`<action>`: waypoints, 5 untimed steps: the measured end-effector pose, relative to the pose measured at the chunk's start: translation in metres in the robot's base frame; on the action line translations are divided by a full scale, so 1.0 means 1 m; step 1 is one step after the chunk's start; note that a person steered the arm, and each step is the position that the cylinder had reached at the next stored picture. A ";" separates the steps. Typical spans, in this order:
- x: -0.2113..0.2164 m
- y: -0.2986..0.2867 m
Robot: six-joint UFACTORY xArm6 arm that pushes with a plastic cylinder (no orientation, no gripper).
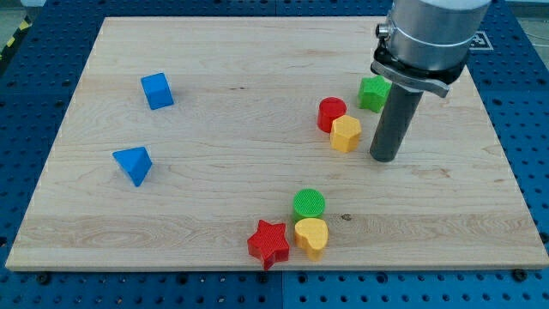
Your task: Push the yellow hexagonred circle to the left side of the green star
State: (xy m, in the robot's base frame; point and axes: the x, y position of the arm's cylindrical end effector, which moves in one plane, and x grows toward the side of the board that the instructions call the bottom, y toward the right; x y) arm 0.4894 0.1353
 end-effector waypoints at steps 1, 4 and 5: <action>0.011 0.000; 0.041 0.000; 0.038 -0.006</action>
State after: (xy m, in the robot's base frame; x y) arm 0.5273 0.1294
